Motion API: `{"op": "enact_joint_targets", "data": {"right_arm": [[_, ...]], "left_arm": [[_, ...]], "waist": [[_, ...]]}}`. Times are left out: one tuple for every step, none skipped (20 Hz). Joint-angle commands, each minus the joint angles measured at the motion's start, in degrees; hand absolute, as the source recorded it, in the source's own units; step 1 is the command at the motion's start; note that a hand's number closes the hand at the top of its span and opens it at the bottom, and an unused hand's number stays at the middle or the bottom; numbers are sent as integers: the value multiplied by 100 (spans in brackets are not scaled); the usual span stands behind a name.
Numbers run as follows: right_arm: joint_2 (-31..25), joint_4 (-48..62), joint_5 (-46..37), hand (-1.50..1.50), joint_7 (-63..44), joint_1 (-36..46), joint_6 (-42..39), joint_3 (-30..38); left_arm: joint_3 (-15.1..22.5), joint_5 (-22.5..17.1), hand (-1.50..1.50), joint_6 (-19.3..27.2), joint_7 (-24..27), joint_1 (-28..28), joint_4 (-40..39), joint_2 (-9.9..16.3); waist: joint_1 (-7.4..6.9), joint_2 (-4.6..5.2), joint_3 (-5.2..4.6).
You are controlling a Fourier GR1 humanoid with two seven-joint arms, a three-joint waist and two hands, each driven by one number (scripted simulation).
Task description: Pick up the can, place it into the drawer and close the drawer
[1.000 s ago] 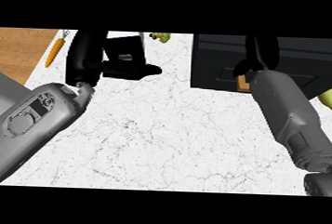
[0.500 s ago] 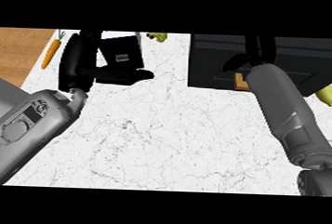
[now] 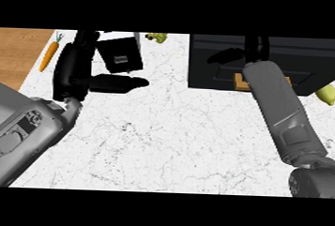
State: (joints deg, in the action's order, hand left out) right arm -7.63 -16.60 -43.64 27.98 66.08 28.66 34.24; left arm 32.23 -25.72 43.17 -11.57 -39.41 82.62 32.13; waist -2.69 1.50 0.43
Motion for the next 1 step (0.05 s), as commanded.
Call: {"op": "enact_joint_targets", "data": {"right_arm": [[203,-118,535,-150,32,349,-26,383]], "left_arm": [[-186,-27,-150,-170,-20,93,5,72]], "waist": [[3,-65,-36]]}}
